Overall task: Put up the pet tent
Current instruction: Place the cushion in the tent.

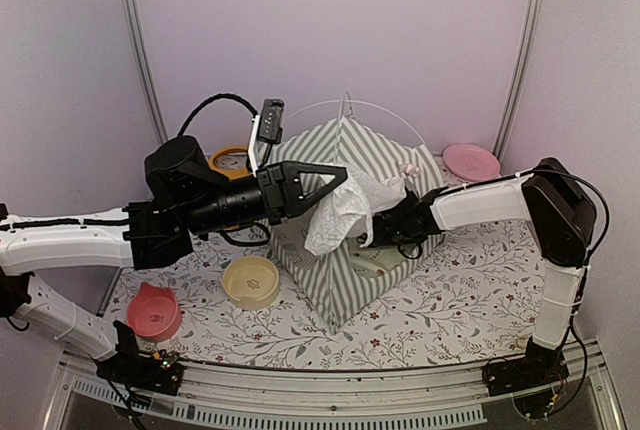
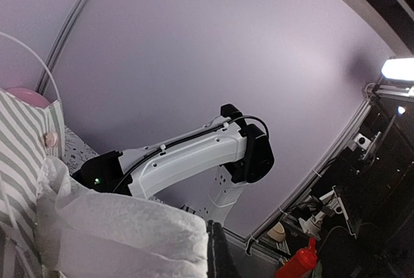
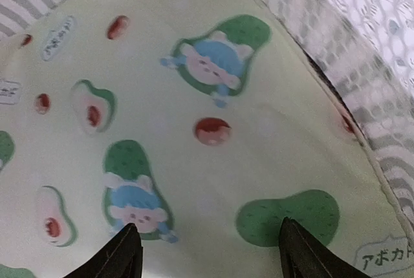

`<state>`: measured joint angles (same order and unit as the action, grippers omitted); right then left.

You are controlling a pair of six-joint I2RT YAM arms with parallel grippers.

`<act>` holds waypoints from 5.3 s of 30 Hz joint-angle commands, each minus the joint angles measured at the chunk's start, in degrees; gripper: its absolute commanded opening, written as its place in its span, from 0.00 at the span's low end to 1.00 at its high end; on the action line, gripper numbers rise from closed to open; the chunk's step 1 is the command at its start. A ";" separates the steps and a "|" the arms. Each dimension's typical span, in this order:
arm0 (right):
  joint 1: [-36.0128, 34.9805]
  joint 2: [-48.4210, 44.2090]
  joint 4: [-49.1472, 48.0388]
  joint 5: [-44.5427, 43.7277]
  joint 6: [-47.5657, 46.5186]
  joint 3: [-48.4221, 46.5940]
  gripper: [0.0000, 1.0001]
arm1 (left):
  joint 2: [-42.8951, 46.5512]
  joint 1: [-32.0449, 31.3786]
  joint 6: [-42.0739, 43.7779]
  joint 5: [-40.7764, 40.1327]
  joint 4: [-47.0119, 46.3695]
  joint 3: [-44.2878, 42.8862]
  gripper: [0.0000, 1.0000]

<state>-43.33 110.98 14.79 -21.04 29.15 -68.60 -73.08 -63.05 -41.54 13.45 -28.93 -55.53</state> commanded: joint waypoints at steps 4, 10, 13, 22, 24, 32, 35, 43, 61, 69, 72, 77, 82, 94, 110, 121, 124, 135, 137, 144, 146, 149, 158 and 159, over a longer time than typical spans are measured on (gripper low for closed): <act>1.01 7.18 0.38 2.95 0.80 -7.09 0.74 | 0.22 -1.02 0.91 0.04 -0.97 -1.16 0.00; -0.27 5.47 0.85 4.61 0.25 -4.96 0.74 | 0.57 -0.17 0.67 -3.63 2.49 -0.29 0.00; -2.45 0.93 -0.10 5.33 0.21 -3.09 0.74 | 0.72 0.60 -0.21 -4.31 2.54 0.46 0.00; -5.66 -11.05 -18.22 20.39 -0.42 10.53 0.76 | 0.49 1.51 -1.26 -2.57 1.46 1.41 0.00; -5.79 -12.74 -21.64 24.66 -0.34 12.78 0.77 | 0.57 1.65 -1.50 -2.38 1.31 1.83 0.00; -8.63 -8.54 -20.18 28.27 2.98 11.95 0.79 | -1.88 1.64 -2.75 0.83 -1.98 1.81 0.00; -10.03 -5.70 -19.08 24.57 4.09 11.76 0.79 | -4.39 1.64 -3.08 1.13 -2.86 0.84 0.00; -12.53 -2.73 -17.46 16.57 7.19 14.04 0.80 | -8.51 2.25 -2.95 -7.87 1.18 -1.96 0.00; -14.68 -12.34 -18.87 11.94 4.99 16.53 0.82 | -14.89 14.30 5.79 -6.77 8.30 -10.54 0.00; -14.68 -16.65 -20.57 16.08 3.18 16.01 0.81 | -16.66 16.13 6.57 0.05 9.63 -13.71 0.00; -14.67 -17.47 -20.68 19.09 3.02 15.57 0.80 | -15.40 15.89 6.36 1.60 10.18 -13.98 0.00; -14.75 -19.95 -21.78 21.52 4.30 17.35 0.78 | -12.86 14.75 5.22 2.27 12.03 -12.25 0.00; -15.02 -23.26 -23.39 22.88 4.86 19.63 0.77 | -9.75 13.68 3.25 1.59 11.24 -8.61 0.00; -15.48 -26.93 -19.41 26.44 6.40 21.44 0.78 | -8.79 8.88 -0.33 -1.34 11.18 -4.52 0.00; -15.48 -32.17 -15.24 32.47 9.86 28.36 0.80 | -10.27 6.95 -1.52 -2.11 11.71 -2.37 0.00; -15.55 -35.85 -9.86 31.13 11.25 33.36 0.80 | -12.11 6.70 0.38 7.83 8.52 1.59 0.01; -15.51 -38.34 -7.35 29.63 11.96 34.71 0.81 | -12.10 6.33 1.18 10.14 7.87 2.72 0.05; -15.50 -51.30 -4.41 22.80 10.78 33.75 0.83 | -11.07 3.24 7.12 19.16 12.30 2.82 0.06; -15.40 -53.16 -4.47 20.25 9.69 32.29 0.84 | -11.12 2.58 7.66 20.19 13.23 3.40 0.07; -13.71 -54.03 -6.00 17.01 8.03 28.58 0.87 | -12.24 -0.58 9.14 21.47 17.44 4.83 0.40; -13.11 -53.35 -5.88 17.21 8.10 28.33 0.87 | -10.38 -1.24 9.47 19.29 18.50 5.77 0.53; -12.30 -51.68 -5.15 17.45 9.02 28.41 0.87 | -5.82 -1.44 9.76 15.93 19.51 7.35 0.64; -11.90 -44.58 -8.77 20.77 9.79 27.94 0.87 | 1.43 -1.30 10.99 7.22 25.43 10.32 0.69; -11.95 -43.87 -10.10 21.22 9.87 28.08 0.86 | 1.21 -1.31 10.89 6.95 25.74 10.73 0.67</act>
<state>-55.44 64.93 8.84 -1.78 38.48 -39.07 -71.66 -63.96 -31.48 24.18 -6.46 -47.03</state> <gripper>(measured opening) 0.868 0.691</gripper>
